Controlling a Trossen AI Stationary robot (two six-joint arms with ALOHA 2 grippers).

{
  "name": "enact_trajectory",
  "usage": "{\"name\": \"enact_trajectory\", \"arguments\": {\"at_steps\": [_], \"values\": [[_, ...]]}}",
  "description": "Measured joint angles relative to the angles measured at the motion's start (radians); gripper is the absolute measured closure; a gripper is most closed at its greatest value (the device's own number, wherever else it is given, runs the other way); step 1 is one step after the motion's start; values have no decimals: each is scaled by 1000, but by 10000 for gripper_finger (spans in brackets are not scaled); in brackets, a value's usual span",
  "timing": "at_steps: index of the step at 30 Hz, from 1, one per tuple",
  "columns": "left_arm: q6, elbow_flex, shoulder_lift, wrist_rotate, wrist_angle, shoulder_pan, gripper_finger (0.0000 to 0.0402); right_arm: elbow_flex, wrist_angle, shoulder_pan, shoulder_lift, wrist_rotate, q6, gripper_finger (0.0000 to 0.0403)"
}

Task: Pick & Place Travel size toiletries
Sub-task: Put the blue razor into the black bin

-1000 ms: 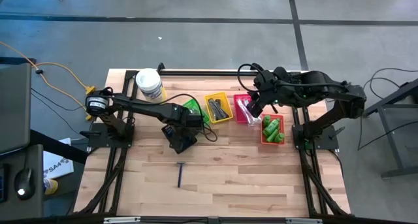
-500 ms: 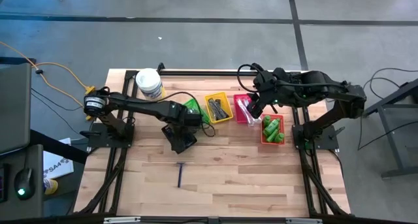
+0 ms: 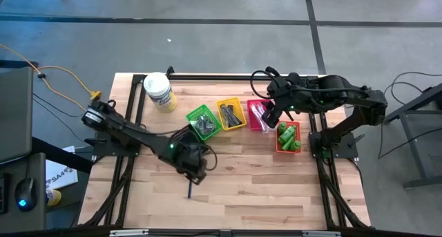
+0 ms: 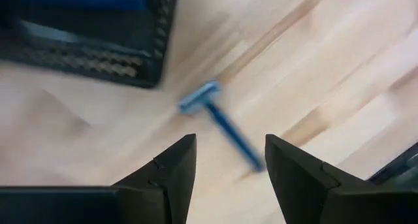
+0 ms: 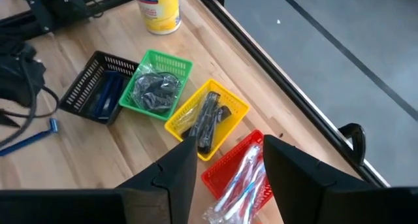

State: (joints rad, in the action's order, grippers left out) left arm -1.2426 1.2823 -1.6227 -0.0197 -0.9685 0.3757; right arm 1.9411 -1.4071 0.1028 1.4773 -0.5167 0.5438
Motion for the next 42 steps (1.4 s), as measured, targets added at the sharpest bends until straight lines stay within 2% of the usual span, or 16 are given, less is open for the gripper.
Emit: {"name": "enact_trajectory", "arguments": {"at_steps": [4,11,22,30,38,42], "values": [[-268,0,-41,30,103,39,226,0,0,0,0,0,-27,237],[-424,-2,-149,-10,143,52,226,0,2,0,0,5,-45,237],[-461,-1,-256,-62,158,66,226,0,2,0,0,27,-76,237],[-467,-1,-274,-81,159,72,229,0,4,0,0,26,-102,237],[-474,-1,-274,-86,158,88,285,0,4,0,0,26,-105,237],[-495,-1,-274,-72,153,98,299,0,4,0,0,26,-122,237]]}}
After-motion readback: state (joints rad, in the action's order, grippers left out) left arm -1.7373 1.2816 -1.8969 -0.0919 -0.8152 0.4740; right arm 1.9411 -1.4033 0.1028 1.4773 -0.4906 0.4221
